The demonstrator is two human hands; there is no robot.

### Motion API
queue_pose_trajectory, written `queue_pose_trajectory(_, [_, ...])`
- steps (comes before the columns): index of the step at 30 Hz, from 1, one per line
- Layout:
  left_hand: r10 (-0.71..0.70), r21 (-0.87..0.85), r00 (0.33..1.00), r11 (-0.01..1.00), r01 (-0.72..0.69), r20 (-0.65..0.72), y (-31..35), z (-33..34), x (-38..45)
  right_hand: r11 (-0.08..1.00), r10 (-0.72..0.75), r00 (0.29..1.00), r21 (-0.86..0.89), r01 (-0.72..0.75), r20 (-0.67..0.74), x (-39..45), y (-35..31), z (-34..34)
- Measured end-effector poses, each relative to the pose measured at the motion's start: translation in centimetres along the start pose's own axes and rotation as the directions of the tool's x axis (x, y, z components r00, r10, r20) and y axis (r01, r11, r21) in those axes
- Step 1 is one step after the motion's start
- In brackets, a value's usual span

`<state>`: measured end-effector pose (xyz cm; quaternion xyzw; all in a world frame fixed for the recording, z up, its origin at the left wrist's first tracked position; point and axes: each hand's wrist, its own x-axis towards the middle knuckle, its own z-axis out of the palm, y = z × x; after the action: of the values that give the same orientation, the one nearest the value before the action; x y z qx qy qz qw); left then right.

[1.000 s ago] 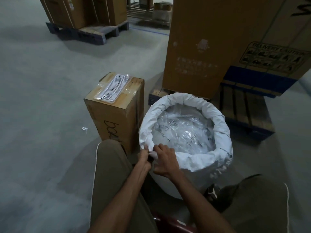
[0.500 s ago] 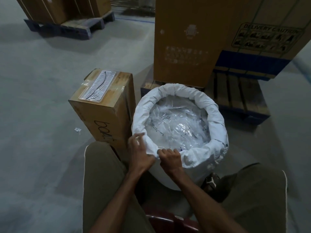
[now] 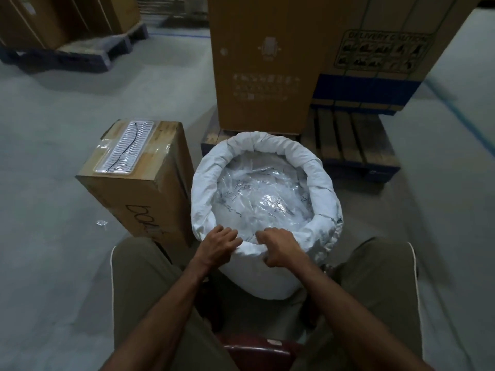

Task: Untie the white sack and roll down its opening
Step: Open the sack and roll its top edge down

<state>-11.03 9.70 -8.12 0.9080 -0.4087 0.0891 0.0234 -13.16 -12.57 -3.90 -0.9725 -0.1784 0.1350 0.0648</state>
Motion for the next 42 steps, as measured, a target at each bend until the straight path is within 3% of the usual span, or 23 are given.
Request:
queue_pose_trajectory(2, [-0.098, -0.098, 0.990, 0.989, 0.108, 0.105, 0.4, -0.2, 0.1, 0.998, -0.050, 0.999, -0.035, 0.050, -0.006, 0.1, 0.0, 0.8])
queue_pose_trajectory(5, [-0.121, -0.330, 0.969, 0.925, 0.189, 0.216, 1.7, -0.5, 0.3, 0.994, -0.079, 0.994, -0.082, 0.073, -0.071, -0.4, -0.6, 2.8])
queue_pose_trajectory(7, [-0.130, -0.382, 0.945, 0.891, 0.244, 0.299, 2.5, -0.6, 1.1, 0.988, -0.089, 0.991, -0.137, 0.074, -0.105, -1.2, -1.0, 4.4])
queue_pose_trajectory(10, [-0.127, -0.288, 0.914, 0.925, 0.249, 0.384, 3.1, -0.6, 2.7, 0.979, -0.133, 0.984, -0.171, 0.112, -0.116, -1.9, -0.9, 6.0])
queue_pose_trajectory(14, [-0.134, -0.287, 0.883, 0.915, 0.285, 0.450, 3.1, -0.4, 3.8, 0.989, -0.126, 0.989, -0.092, 0.119, -0.078, -1.8, -0.2, 5.0])
queue_pose_trajectory(20, [-0.146, -0.123, 0.914, 0.971, 0.206, 0.378, 4.3, 0.0, 5.2, 0.979, -0.025, 1.000, -0.202, 0.027, 0.012, -2.3, 3.6, 1.7])
queue_pose_trajectory(25, [-0.120, -0.086, 0.923, 0.983, 0.162, 0.367, 5.4, 0.8, 5.0, 0.974, -0.072, 0.997, -0.220, 0.062, -0.039, -2.8, 4.9, 1.0])
queue_pose_trajectory(29, [-0.170, -0.044, 0.878, 0.976, 0.212, 0.448, 5.2, 1.1, 4.7, 0.972, -0.066, 0.990, -0.234, 0.034, -0.129, -3.3, 5.1, 3.2])
queue_pose_trajectory(32, [-0.186, -0.040, 0.852, 0.971, 0.235, 0.489, 5.8, 1.3, 4.8, 0.985, -0.007, 0.968, -0.169, -0.037, -0.253, -3.6, 4.9, 4.8])
queue_pose_trajectory(35, [-0.178, -0.209, 0.878, 0.933, 0.295, 0.444, 7.4, 1.2, 5.9, 0.994, 0.056, 0.928, -0.067, -0.087, -0.369, -4.2, 4.6, 5.9])
queue_pose_trajectory(38, [-0.211, -0.255, 0.904, 0.913, 0.318, 0.372, 8.7, 1.1, 6.9, 0.994, 0.098, 0.910, 0.077, -0.074, -0.403, -4.9, 4.7, 5.7])
queue_pose_trajectory(40, [-0.282, -0.241, 0.905, 0.899, 0.365, 0.318, 9.2, 1.3, 7.1, 0.958, 0.228, 0.860, 0.263, -0.114, -0.457, -5.2, 4.5, 5.1])
queue_pose_trajectory(42, [-0.286, -0.195, 0.913, 0.917, 0.349, 0.291, 9.8, 2.0, 7.1, 0.844, 0.470, 0.735, 0.494, -0.212, -0.488, -5.5, 3.5, 4.7])
